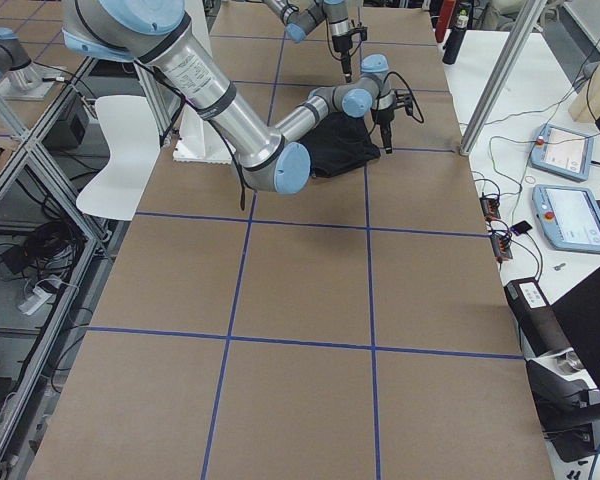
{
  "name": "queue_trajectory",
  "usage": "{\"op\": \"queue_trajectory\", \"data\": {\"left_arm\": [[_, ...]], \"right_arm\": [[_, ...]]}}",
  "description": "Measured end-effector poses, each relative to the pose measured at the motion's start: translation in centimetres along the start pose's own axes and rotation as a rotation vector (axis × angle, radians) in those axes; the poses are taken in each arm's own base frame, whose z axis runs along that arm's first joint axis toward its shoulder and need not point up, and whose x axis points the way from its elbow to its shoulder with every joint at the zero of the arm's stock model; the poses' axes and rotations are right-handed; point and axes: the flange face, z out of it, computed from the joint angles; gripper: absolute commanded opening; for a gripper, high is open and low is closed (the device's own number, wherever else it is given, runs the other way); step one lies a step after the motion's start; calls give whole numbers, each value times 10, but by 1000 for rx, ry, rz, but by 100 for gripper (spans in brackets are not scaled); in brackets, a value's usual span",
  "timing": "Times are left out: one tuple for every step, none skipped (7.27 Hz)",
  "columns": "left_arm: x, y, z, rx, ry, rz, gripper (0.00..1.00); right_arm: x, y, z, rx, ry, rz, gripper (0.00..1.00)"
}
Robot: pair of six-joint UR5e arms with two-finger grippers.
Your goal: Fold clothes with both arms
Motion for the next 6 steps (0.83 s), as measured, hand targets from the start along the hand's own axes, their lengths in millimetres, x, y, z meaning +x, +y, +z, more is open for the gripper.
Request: {"op": "queue_trajectory", "data": {"left_arm": [[-19,-4,-11,-4,-27,36,100],[-42,-7,-25,-6,-64,88,100],[-72,-13,-38,-5,-110,150,100],[-107,-19,-50,-7,-157,219,100],[-152,-28,-70,-15,-202,297,100],[-204,-37,-95,-28,-241,369,100]], "right_arm": [[53,4,-5,-28,-6,-38,99],[108,10,-11,-50,-11,-79,99],[167,15,-20,-77,-20,-112,99],[222,18,-29,-104,-32,-138,99],[275,23,-36,-128,-39,-175,99],[323,30,-41,-143,-34,-222,99]]}}
